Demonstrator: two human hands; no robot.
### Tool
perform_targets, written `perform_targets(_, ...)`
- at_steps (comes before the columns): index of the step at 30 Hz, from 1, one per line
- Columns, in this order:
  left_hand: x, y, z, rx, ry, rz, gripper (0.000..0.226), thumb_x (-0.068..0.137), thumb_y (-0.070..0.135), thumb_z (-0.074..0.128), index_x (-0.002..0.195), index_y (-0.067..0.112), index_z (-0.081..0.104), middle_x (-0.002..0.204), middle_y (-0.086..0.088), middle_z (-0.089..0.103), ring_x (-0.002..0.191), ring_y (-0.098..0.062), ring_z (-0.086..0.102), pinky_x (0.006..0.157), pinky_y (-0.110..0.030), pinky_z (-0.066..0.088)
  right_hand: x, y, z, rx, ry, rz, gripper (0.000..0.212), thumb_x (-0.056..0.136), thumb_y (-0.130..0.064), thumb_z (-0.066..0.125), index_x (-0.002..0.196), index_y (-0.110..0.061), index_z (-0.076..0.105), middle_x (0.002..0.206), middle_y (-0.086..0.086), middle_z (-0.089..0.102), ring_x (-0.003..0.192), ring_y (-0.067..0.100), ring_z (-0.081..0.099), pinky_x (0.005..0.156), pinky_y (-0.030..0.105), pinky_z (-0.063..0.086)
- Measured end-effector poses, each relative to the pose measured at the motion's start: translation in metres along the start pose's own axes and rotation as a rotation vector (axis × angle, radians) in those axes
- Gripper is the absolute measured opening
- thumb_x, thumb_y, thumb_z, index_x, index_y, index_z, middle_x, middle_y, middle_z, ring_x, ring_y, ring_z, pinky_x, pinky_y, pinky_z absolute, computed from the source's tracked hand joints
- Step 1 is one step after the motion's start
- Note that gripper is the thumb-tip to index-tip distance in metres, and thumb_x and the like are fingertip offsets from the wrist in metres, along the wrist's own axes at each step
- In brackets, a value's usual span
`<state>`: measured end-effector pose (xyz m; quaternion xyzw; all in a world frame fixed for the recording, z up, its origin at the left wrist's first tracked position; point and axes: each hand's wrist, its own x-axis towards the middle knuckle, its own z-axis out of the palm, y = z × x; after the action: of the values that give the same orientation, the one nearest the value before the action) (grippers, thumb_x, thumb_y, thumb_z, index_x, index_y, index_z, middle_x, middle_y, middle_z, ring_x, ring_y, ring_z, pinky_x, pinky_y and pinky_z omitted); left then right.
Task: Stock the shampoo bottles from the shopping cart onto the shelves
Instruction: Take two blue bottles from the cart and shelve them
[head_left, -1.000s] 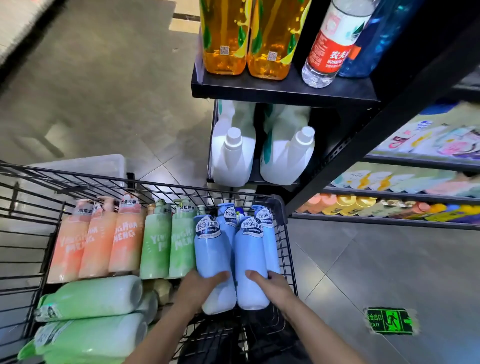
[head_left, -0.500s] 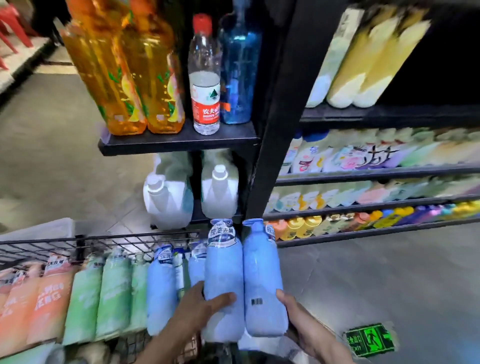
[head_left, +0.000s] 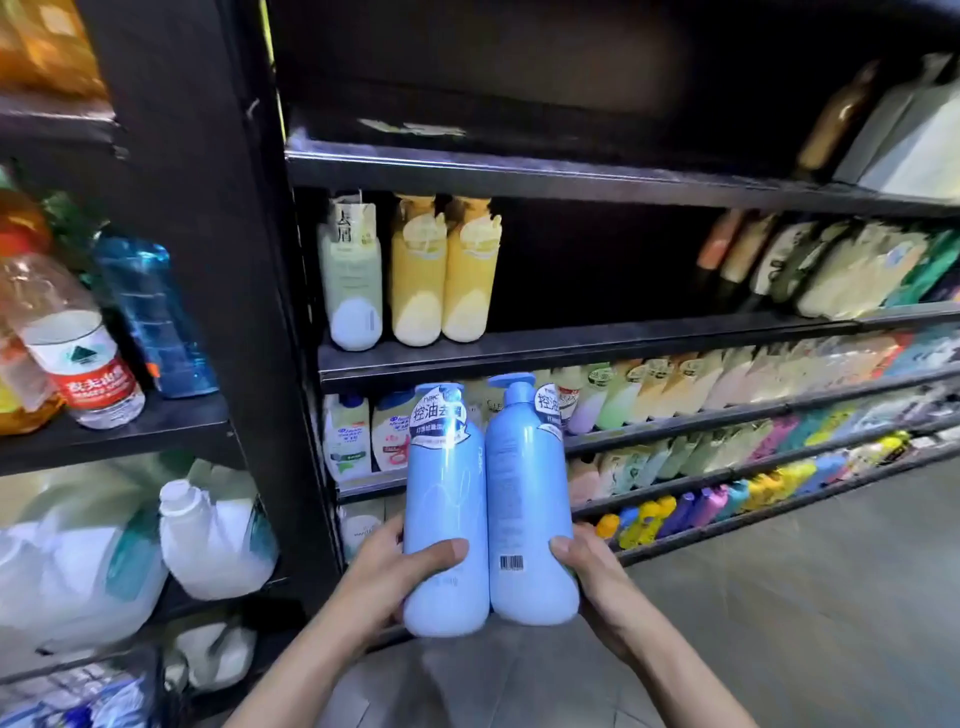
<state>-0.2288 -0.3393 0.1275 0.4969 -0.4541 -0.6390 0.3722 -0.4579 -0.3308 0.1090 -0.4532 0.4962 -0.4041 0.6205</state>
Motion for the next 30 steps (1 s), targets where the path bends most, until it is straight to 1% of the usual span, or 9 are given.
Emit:
perform_targets(2, 0.022, 0.025, 0.017, 0.003, -0.007, 0.039, 0.049, 0.062, 0.016, 0.080, 0.107, 0.007, 0.062, 0.083, 0.001, 0.076, 0.070, -0.013, 0.072, 0.052, -0.021, 0.052, 0.014, -0.022, -0.020, 0.002, -0.011, -0.060, 0.074, 0.059, -0.042, 0.074, 0.121, -0.004, 0.057, 0.117, 0.015, 0.068, 0.102, 0.027, 0.065, 0.078, 0.034, 0.053)
perform_targets(6, 0.077, 0.063, 0.038, 0.017, -0.013, 0.085, 0.051, 0.055, 0.021, 0.075, 0.103, 0.008, 0.063, 0.080, 0.004, 0.076, 0.069, -0.010, 0.072, 0.054, -0.019, 0.052, 0.049, -0.053, -0.060, 0.050, -0.023, -0.085, 0.074, 0.054, -0.039, 0.073, 0.121, -0.013, 0.054, 0.115, 0.008, 0.069, 0.099, 0.020, 0.067, 0.072, 0.028, 0.054)
perform_targets(9, 0.121, 0.084, 0.046, 0.062, -0.027, 0.121, 0.067, 0.047, 0.035, 0.081, 0.106, 0.009, 0.064, 0.089, -0.001, 0.076, 0.078, -0.016, 0.073, 0.059, -0.023, 0.053, 0.087, -0.076, -0.081, 0.015, -0.020, -0.112, 0.091, 0.053, -0.048, 0.084, 0.129, -0.011, 0.052, 0.122, 0.012, 0.066, 0.110, 0.028, 0.064, 0.085, 0.038, 0.054)
perform_targets(11, 0.150, 0.096, 0.049, 0.064, -0.031, 0.144, 0.075, 0.042, 0.045, 0.078, 0.108, 0.011, 0.065, 0.092, 0.000, 0.076, 0.081, -0.016, 0.072, 0.060, -0.022, 0.053, 0.109, -0.093, -0.090, 0.035, -0.013, -0.133, 0.094, 0.050, -0.053, 0.086, 0.127, -0.010, 0.055, 0.119, 0.013, 0.067, 0.106, 0.028, 0.066, 0.081, 0.036, 0.055)
perform_targets(15, 0.196, 0.117, 0.059, 0.074, -0.043, 0.151, 0.063, 0.047, 0.028, 0.081, 0.104, 0.008, 0.064, 0.089, 0.000, 0.074, 0.071, -0.008, 0.071, 0.055, -0.018, 0.052, 0.148, -0.114, -0.109, 0.052, 0.015, -0.165, 0.079, 0.056, -0.039, 0.083, 0.124, -0.008, 0.056, 0.112, 0.013, 0.071, 0.095, 0.026, 0.070, 0.070, 0.031, 0.056)
perform_targets(19, 0.235, 0.132, 0.063, 0.070, -0.009, 0.155, 0.073, 0.042, 0.040, 0.083, 0.107, 0.012, 0.065, 0.100, -0.005, 0.074, 0.087, -0.018, 0.072, 0.078, -0.038, 0.058, 0.182, -0.129, -0.120, 0.056, 0.074, -0.165, 0.077, 0.056, -0.036, 0.080, 0.124, -0.008, 0.056, 0.112, 0.012, 0.071, 0.096, 0.026, 0.070, 0.072, 0.033, 0.057)
perform_targets(21, 0.250, 0.136, 0.066, 0.085, 0.008, 0.164, 0.074, 0.042, 0.044, 0.081, 0.108, 0.013, 0.065, 0.100, -0.003, 0.074, 0.090, -0.020, 0.071, 0.082, -0.043, 0.057, 0.197, -0.132, -0.131, 0.070, 0.084, -0.182, 0.070, 0.060, -0.036, 0.076, 0.122, -0.012, 0.057, 0.112, 0.011, 0.071, 0.097, 0.027, 0.069, 0.073, 0.034, 0.057)
perform_targets(26, 0.280, 0.151, 0.076, 0.154, 0.082, 0.191, 0.069, 0.043, 0.045, 0.080, 0.105, 0.017, 0.064, 0.096, 0.006, 0.073, 0.079, -0.003, 0.070, 0.061, -0.017, 0.051, 0.230, -0.152, -0.150, 0.030, 0.028, -0.206, 0.070, 0.064, -0.034, 0.073, 0.126, -0.008, 0.055, 0.115, 0.014, 0.069, 0.098, 0.028, 0.069, 0.072, 0.034, 0.056)
perform_targets(30, 0.297, 0.154, 0.085, 0.139, 0.158, 0.212, 0.073, 0.041, 0.041, 0.081, 0.107, 0.015, 0.060, 0.098, 0.004, 0.072, 0.076, 0.000, 0.070, 0.056, -0.013, 0.049, 0.260, -0.159, -0.168, 0.026, -0.022, -0.222, 0.066, 0.070, -0.027, 0.073, 0.130, -0.008, 0.051, 0.123, 0.016, 0.064, 0.110, 0.034, 0.063, 0.083, 0.041, 0.055)
